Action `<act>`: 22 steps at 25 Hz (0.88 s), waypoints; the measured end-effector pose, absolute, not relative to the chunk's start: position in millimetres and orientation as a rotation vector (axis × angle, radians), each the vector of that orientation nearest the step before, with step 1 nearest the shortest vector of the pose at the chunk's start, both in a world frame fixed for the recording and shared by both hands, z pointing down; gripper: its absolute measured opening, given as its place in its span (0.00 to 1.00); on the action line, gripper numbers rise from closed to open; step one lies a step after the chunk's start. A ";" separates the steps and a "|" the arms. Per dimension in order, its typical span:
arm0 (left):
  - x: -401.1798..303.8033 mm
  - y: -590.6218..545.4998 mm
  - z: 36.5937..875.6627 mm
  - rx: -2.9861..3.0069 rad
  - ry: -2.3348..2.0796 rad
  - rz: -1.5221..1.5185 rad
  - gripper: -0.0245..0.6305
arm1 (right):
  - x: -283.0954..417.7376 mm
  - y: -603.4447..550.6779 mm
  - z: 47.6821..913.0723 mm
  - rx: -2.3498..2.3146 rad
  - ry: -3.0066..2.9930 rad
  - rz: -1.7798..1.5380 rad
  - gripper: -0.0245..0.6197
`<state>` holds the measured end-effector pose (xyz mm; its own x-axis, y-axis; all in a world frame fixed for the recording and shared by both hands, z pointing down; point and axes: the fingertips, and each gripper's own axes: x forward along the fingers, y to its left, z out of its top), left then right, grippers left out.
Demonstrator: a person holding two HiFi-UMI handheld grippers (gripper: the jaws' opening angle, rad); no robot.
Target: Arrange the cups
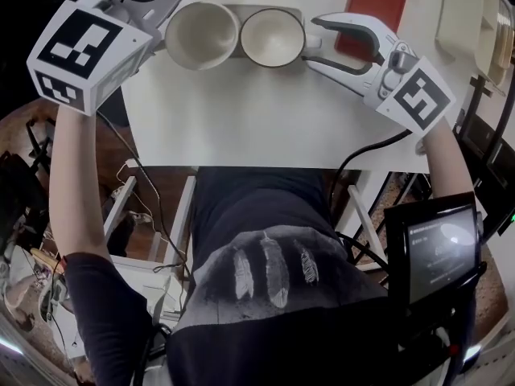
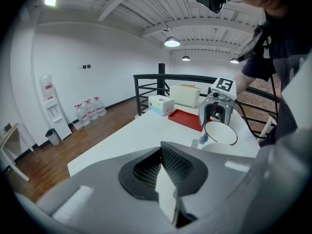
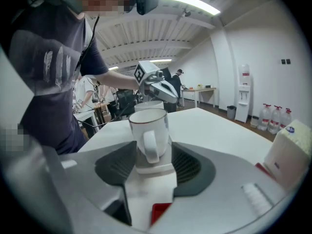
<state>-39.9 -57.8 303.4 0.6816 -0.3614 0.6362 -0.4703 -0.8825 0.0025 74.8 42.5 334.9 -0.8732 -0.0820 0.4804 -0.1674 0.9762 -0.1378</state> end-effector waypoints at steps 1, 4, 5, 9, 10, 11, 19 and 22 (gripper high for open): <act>-40.4 -58.0 303.2 2.727 -0.683 0.976 0.06 | 77.6 40.8 334.5 0.192 -2.627 0.230 0.39; -39.9 -58.6 300.0 2.731 -0.690 0.967 0.06 | 85.8 34.3 323.5 0.239 -2.625 0.228 0.39; -39.7 -59.0 297.8 2.733 -0.693 0.961 0.06 | 88.1 31.2 317.3 0.253 -2.629 0.227 0.39; -43.6 -63.5 282.3 2.748 -0.706 0.919 0.06 | 91.7 3.4 284.2 0.334 -2.674 0.243 0.39; -44.8 -66.0 277.0 2.752 -0.711 0.899 0.06 | 91.0 -7.5 275.4 0.353 -2.690 0.234 0.39; -45.1 -69.1 272.0 2.755 -0.715 0.877 0.06 | 90.3 -18.7 268.3 0.367 -2.701 0.217 0.39; -25.9 -88.3 262.1 2.783 -0.692 0.734 0.06 | 55.6 -72.7 268.4 0.311 -2.736 0.213 0.10; -24.2 -86.4 263.4 2.791 -0.663 0.720 0.06 | 34.3 -63.5 272.0 0.233 -2.723 0.225 0.05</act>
